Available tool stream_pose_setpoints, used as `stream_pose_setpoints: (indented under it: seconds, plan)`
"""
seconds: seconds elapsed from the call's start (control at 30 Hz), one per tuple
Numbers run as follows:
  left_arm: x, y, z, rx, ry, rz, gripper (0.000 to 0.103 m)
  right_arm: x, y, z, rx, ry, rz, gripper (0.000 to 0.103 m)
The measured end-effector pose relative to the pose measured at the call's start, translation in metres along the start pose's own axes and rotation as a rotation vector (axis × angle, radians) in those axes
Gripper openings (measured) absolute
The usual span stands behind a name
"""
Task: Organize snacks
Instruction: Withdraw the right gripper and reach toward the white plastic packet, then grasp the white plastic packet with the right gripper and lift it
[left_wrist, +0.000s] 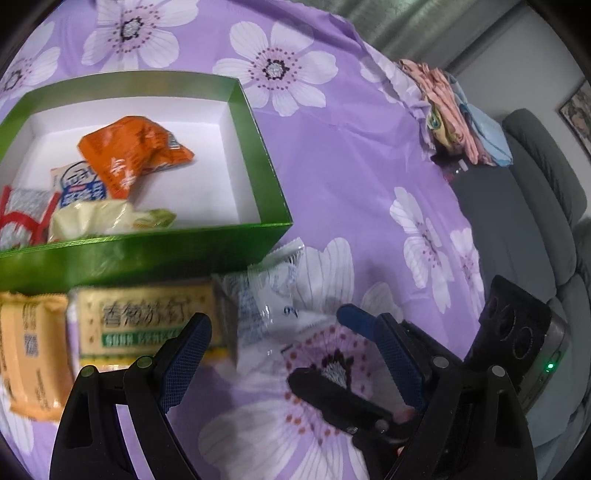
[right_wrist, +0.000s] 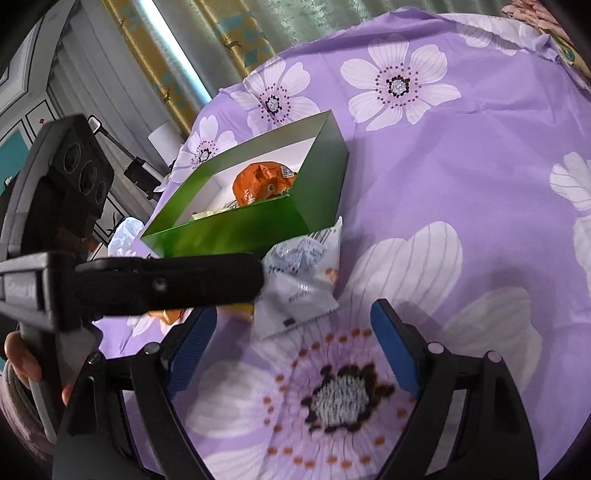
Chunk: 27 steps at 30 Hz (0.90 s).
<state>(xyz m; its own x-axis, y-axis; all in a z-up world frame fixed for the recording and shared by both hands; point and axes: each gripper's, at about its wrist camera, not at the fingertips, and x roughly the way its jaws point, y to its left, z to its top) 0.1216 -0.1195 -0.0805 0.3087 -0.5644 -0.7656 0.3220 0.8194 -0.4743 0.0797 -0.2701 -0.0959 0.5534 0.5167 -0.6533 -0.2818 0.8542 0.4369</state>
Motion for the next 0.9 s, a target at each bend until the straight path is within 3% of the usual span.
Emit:
stream_pose_setpoints:
  seconds: [0.37,0.43,0.53,0.73,0.9]
  plan:
    - [0.021,0.007,0.008,-0.018,0.016,0.004,0.089,0.031,-0.013,0.01,0.043,0.043,0.055,0.081]
    - [0.023,0.006,0.009,-0.01,0.018,0.005,0.078,0.034,-0.013,0.01,0.05,0.054,0.077,0.073]
    - [0.032,0.004,0.008,0.002,0.048,0.029,0.072,0.038,-0.012,0.01,0.053,0.075,0.092,0.064]
    - [0.036,0.006,0.007,-0.013,0.031,0.035,0.058,0.043,-0.013,0.008,0.062,0.089,0.078,0.052]
    - [0.032,-0.001,0.005,0.005,0.016,0.053,0.055,0.042,-0.008,0.008,0.037,0.082,0.061,0.046]
